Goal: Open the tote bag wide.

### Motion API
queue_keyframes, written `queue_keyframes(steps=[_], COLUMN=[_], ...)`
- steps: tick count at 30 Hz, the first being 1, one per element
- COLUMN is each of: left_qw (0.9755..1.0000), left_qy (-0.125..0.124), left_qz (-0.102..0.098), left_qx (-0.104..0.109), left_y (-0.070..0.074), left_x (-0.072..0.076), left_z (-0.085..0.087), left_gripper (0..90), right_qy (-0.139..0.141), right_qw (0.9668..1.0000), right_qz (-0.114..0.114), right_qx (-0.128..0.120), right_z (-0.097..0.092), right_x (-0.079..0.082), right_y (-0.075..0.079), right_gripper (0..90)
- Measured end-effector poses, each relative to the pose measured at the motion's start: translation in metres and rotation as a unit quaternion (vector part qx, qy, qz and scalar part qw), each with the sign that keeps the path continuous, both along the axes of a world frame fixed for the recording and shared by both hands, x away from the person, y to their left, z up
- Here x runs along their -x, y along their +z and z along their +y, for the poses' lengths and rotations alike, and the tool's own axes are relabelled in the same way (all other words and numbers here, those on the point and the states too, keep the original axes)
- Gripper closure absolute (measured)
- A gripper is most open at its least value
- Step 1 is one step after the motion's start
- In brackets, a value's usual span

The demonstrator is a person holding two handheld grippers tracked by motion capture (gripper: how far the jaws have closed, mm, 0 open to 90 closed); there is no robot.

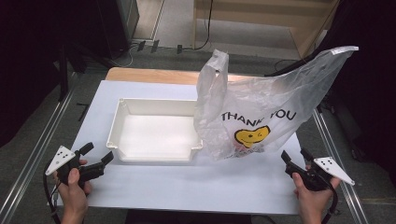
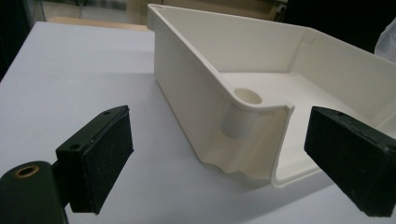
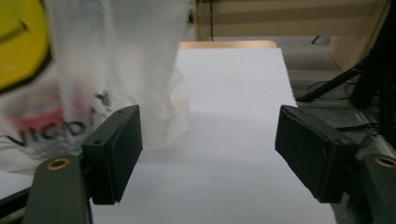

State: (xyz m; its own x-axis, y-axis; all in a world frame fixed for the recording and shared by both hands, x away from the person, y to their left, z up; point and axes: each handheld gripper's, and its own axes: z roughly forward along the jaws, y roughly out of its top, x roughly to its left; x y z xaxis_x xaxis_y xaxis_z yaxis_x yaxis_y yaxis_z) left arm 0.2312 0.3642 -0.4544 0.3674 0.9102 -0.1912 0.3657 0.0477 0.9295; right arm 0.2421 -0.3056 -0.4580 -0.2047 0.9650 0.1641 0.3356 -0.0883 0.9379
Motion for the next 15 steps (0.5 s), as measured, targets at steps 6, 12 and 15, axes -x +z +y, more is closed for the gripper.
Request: queue_keyframes(steps=[6,12,15], left_qw=[0.9999,0.9999,0.9999], left_qy=[0.001,-0.004,-0.004], left_qz=[-0.007,-0.013,-0.014], left_qx=[0.008,0.000,0.008], left_y=[0.007,0.014,0.019], left_x=[0.001,0.003,0.006], left_z=[-0.002,-0.006,-0.005], left_gripper=[8.3,8.3,8.3], right_qy=[0.028,0.050,0.058], right_qw=[0.9995,0.9984,0.9978], right_qz=[-0.016,-0.022,-0.027], right_qx=[0.007,-0.013,-0.018], right_z=[0.012,0.018,0.021], right_x=[0.007,0.007,0.008], right_y=[0.022,0.040,0.050], right_gripper=[18.1,16.7,16.2])
